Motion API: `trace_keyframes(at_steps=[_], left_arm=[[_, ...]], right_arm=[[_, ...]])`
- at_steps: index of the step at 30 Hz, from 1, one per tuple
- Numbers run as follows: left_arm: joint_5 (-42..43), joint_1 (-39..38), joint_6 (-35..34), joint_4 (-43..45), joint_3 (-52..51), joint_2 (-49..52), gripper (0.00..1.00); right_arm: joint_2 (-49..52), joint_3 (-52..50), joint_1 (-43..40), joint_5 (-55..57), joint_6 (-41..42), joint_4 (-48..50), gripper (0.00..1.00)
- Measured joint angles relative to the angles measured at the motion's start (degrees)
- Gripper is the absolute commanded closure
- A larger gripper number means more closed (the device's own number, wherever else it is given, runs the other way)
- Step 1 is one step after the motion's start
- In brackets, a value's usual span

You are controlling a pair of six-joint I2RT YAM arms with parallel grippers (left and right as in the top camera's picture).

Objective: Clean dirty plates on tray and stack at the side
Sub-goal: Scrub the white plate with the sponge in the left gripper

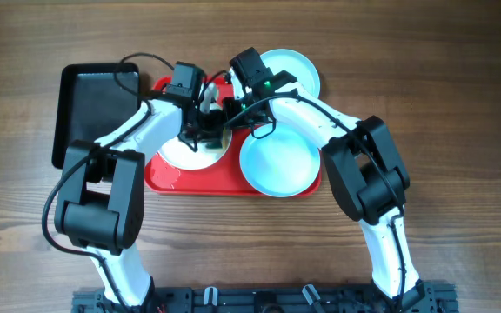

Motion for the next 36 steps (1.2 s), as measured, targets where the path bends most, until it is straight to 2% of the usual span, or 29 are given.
trace_keyframes(at_steps=[4, 5, 8, 15, 22, 31, 36], left_arm=[[-0.52, 0.98, 1.53, -7.17, 0.83, -0.04, 0.96], [-3.54, 2.12, 1.22, -11.04, 1.03, -0.37, 0.96], [-10.47, 3.1, -1.9, -13.49, 1.16, -0.87, 0.96], [-23.8, 4.13, -9.35, -14.12, 1.16, -1.18, 0.96], [-31.52, 4.2, -13.25, -12.26, 0.85, -1.09, 0.96], [-34.03, 4.52, -13.81, -10.12, 2.99, 0.15, 0.96], [-29.77, 5.09, -13.79, -6.84, 5.2, 0.5, 0.96]], right_arm=[[0.0, 0.0, 0.83, -0.44, -0.02, 0.04, 0.96], [0.0, 0.0, 0.94, -0.46, 0.0, 0.07, 0.96], [0.0, 0.0, 1.09, -0.68, 0.0, 0.11, 0.96], [0.0, 0.0, 1.14, -0.87, 0.0, 0.24, 0.96], [0.0, 0.0, 1.14, -0.87, 0.02, 0.24, 0.96], [0.0, 0.0, 0.96, -0.81, 0.02, 0.31, 0.96], [0.0, 0.0, 0.87, -0.79, 0.02, 0.44, 0.96]])
